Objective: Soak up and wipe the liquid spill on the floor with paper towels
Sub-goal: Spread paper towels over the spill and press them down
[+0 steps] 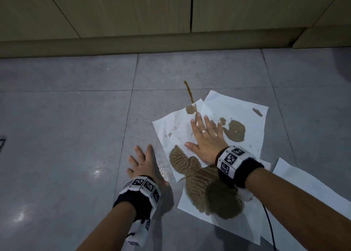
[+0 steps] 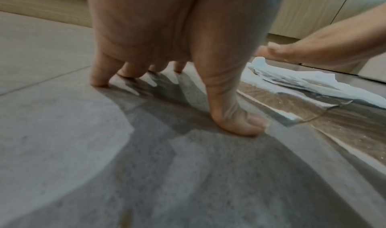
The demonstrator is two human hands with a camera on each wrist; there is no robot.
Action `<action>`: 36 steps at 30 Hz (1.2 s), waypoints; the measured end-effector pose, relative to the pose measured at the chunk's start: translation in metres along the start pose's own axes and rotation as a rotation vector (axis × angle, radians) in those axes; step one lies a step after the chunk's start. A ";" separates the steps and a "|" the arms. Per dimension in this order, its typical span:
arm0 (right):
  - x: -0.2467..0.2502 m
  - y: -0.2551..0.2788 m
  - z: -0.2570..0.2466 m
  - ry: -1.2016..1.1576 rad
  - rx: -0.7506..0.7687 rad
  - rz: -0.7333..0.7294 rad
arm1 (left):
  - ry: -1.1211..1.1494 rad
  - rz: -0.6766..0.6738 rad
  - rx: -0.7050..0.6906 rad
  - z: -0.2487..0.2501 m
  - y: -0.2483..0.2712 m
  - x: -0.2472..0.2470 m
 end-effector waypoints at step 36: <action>-0.016 0.004 -0.039 0.038 0.008 -0.023 | -0.147 0.001 -0.021 0.009 -0.006 -0.006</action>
Point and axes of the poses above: each hand's wrist, its own y-axis away from the middle knuckle, its own x-axis out of the back of the hand, z = x × y, the point moved 7 cm from there along -y, towards the middle knuckle, and after that the axes turned 9 degrees about -x, right-handed, at the moved point
